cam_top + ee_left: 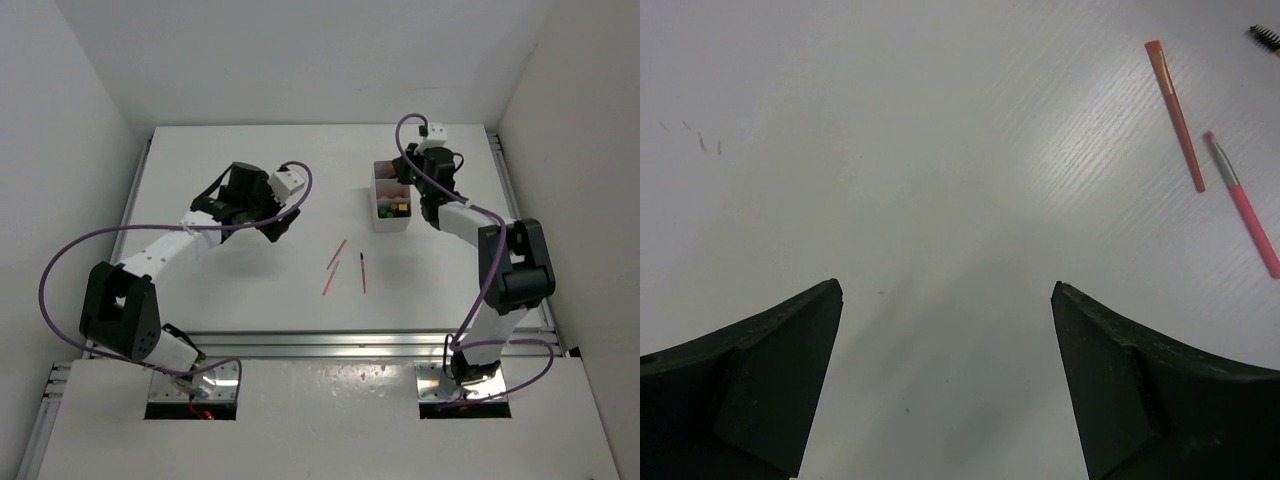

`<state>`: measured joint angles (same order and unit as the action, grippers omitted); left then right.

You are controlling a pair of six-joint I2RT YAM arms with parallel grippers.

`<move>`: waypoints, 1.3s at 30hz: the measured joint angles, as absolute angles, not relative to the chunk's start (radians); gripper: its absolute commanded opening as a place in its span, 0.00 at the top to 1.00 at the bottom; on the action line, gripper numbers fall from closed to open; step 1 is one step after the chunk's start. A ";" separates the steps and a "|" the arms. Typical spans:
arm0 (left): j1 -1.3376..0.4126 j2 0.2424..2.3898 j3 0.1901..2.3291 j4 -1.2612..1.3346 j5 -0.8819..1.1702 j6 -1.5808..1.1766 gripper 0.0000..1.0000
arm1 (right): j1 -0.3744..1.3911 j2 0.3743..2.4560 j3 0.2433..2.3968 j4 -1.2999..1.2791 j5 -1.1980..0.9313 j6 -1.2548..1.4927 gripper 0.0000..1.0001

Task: Organize the makeup

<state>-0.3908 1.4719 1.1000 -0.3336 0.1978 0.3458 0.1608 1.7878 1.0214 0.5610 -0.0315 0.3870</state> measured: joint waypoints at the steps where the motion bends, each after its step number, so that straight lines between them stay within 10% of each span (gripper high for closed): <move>1: -0.385 1.472 1.100 -0.333 0.199 0.345 0.08 | 0.164 1.788 1.028 0.545 -0.034 0.368 0.91; 9: -0.382 1.470 1.081 -0.319 0.214 0.342 0.08 | 0.180 1.816 1.103 0.433 -0.056 0.307 0.56; 19: -0.382 1.462 1.063 -0.309 0.221 0.339 0.08 | 0.186 1.783 1.149 0.331 -0.071 0.208 0.39; 24: -0.382 1.436 1.036 -0.297 0.220 0.339 0.08 | 0.259 1.690 1.196 0.168 -0.063 0.122 0.39; 29: -0.364 1.367 0.939 -0.263 0.221 0.305 0.08 | 0.437 1.600 1.263 -0.117 -0.062 0.099 0.67; 39: -0.322 1.231 0.762 -0.204 0.224 0.275 0.08 | 0.591 1.894 1.373 -0.632 -0.037 0.258 0.68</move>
